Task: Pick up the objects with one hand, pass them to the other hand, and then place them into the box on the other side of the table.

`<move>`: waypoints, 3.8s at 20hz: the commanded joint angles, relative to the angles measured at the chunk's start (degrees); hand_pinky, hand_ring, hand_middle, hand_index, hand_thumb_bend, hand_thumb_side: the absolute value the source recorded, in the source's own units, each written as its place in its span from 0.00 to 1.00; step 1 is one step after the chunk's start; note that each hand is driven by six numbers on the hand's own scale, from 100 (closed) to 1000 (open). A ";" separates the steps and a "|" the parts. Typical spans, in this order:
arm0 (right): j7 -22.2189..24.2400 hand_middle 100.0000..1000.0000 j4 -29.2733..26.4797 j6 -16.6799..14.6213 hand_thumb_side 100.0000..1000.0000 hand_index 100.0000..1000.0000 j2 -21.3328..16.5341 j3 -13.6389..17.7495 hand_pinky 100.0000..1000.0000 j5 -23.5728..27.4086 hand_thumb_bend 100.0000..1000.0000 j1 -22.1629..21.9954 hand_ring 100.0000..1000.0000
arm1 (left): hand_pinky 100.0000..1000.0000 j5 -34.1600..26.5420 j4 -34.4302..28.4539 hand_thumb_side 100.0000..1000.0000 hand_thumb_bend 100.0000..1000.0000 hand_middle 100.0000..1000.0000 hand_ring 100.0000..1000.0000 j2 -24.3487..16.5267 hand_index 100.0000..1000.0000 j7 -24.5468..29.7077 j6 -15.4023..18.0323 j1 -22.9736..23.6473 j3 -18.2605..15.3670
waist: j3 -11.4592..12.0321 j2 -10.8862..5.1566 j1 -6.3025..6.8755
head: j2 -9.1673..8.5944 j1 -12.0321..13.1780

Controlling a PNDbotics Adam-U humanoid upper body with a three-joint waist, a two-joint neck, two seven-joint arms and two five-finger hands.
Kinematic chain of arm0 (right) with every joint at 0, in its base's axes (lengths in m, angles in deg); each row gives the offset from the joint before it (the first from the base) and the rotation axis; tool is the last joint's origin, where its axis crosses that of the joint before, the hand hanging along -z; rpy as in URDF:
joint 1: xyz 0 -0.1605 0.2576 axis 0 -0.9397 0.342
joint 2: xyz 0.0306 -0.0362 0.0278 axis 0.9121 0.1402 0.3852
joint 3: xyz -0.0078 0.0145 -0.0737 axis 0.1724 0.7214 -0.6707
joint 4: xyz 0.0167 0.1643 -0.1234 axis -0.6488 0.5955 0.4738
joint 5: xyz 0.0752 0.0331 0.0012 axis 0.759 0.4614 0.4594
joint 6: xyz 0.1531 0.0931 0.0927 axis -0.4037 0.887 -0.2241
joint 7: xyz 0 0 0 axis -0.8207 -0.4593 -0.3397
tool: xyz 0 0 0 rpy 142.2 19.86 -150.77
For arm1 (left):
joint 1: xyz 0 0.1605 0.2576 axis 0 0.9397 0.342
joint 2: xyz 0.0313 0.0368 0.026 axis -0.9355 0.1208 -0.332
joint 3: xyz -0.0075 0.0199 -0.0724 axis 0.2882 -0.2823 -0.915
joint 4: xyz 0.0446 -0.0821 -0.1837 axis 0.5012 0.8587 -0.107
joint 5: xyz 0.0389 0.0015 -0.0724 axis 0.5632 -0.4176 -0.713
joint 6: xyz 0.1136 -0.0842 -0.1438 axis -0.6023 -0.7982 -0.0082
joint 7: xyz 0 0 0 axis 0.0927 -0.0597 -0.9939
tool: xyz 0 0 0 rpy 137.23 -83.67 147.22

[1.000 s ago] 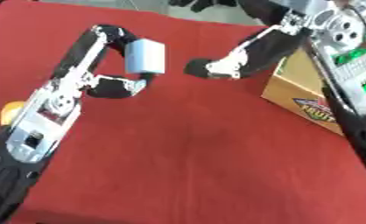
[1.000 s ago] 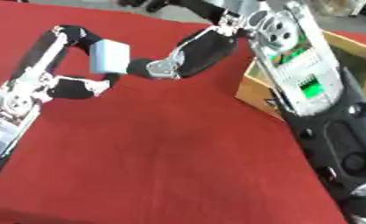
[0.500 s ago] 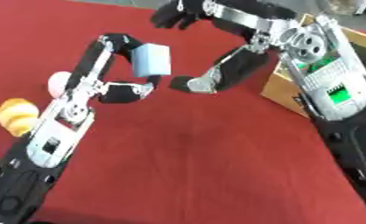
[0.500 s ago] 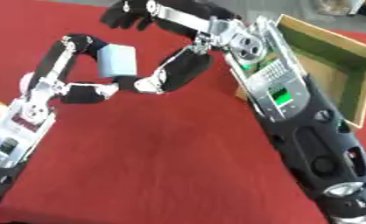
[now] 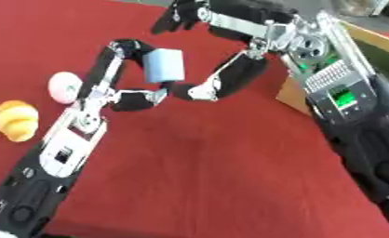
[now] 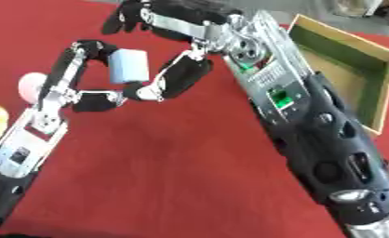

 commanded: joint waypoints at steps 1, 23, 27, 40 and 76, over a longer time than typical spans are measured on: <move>-1.67 0.76 0.65 -0.58 0.16 0.82 0.22 0.19 0.79 -1.47 0.36 1.53 0.80 | 0.72 -0.56 -0.58 0.00 0.00 0.44 0.47 -0.22 0.29 -0.55 0.68 -0.62 -0.55 | -0.14 -2.23 -0.38 | 0.24 -0.33; -8.62 0.74 4.13 -1.72 0.10 0.80 3.06 0.50 0.78 -11.06 0.35 -0.72 0.78 | 0.72 -4.22 -2.10 0.00 0.00 0.43 0.46 2.15 0.29 -2.81 1.97 -0.91 -0.23 | 1.23 -1.58 -0.34 | 0.09 -1.90; -9.96 0.73 4.48 -1.67 0.09 0.79 3.46 0.77 0.78 -12.56 0.35 -1.05 0.77 | 0.72 -4.62 -2.45 0.00 0.00 0.43 0.46 2.50 0.29 -2.78 1.87 -0.99 -0.15 | 1.44 -1.44 -0.22 | 0.04 -2.07; -14.06 0.72 7.38 -1.48 0.08 0.79 5.00 1.57 0.77 -16.31 0.35 -1.97 0.76 | 0.72 -4.83 -2.87 0.00 0.00 0.43 0.46 3.25 0.29 -2.66 1.85 -1.36 0.09 | 2.11 -0.92 0.21 | -0.53 -2.40; -16.69 0.53 10.39 0.02 0.00 0.69 6.43 2.80 0.73 -14.83 0.34 -2.91 0.73 | 0.72 -5.18 -3.22 0.00 0.00 0.44 0.46 4.31 0.30 -0.97 2.78 -1.79 0.92 | 3.00 -0.27 0.84 | -0.82 -2.78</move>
